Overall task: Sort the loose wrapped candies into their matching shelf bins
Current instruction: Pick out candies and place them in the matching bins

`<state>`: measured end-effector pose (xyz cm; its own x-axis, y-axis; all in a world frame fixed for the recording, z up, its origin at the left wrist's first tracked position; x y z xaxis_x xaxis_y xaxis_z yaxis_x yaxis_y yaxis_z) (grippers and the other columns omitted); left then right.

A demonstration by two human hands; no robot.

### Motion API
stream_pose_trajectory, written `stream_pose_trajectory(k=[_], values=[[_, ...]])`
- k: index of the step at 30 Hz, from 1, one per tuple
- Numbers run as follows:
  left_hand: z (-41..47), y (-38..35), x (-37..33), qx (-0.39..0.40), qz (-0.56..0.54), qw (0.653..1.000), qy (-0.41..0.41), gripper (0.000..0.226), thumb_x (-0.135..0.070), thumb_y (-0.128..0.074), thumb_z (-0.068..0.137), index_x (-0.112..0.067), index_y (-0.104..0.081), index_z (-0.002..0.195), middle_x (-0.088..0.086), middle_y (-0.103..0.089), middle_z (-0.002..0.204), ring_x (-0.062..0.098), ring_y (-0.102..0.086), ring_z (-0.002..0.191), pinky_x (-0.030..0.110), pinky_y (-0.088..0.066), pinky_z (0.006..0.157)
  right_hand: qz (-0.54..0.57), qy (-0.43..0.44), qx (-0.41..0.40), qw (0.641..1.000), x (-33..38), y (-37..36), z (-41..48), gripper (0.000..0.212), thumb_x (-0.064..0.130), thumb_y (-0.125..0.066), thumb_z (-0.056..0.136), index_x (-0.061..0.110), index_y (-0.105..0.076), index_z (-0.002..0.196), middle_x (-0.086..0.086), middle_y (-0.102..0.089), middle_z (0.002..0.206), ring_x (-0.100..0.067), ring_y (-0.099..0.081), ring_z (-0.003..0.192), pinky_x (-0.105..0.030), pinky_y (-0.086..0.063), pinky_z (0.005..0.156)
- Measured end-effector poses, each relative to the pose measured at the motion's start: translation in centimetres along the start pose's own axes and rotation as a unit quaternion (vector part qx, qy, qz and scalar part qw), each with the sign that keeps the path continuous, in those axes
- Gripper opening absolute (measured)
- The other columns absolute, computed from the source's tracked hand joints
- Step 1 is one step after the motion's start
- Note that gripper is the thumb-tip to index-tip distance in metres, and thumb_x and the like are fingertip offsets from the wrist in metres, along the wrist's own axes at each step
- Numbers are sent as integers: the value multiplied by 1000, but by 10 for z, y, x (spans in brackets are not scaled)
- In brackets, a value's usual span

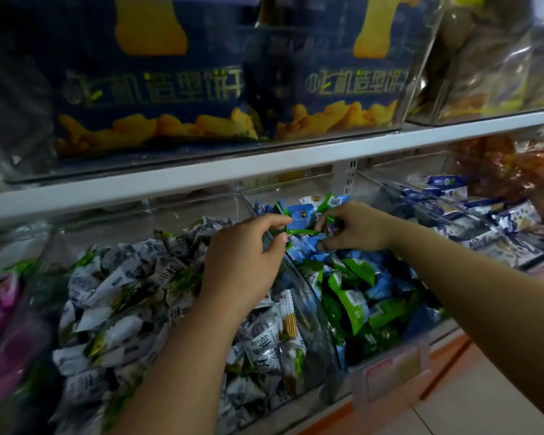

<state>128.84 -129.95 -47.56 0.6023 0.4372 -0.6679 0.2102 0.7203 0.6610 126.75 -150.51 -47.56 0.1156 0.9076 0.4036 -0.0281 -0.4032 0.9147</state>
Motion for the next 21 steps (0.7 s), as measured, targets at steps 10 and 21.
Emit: stream_pose_trajectory(k=[10,21], values=[[-6,2,-3,18,-12,1000,-3,25,-32,-52,95,-41,-59,118,-3,-68,105,31,-63,80,44,-53,75,-5,-67,-54,996,-31,37,-52,24,27,-71,83,15,-64,102,8,-47,63,4,-48,48,-9,-36,48],[-4,1,3,19,-22,1000,0,27,-31,-51,96,-39,-57,122,-13,-64,110,14,-45,74,36,-49,77,-142,-46,-78,986,-7,51,-61,50,37,-75,76,27,-60,122,-3,-44,139,-25,-45,126,-36,-40,102]])
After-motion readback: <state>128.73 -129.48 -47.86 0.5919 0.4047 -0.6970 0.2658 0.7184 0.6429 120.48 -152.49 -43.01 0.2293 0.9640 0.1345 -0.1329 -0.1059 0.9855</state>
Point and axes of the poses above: each hand's wrist, its own z-axis towards the middle knuckle, its own y-axis out of the back of the hand, x = y × z, the point moved 3 cm from there along z, towards the middle knuckle
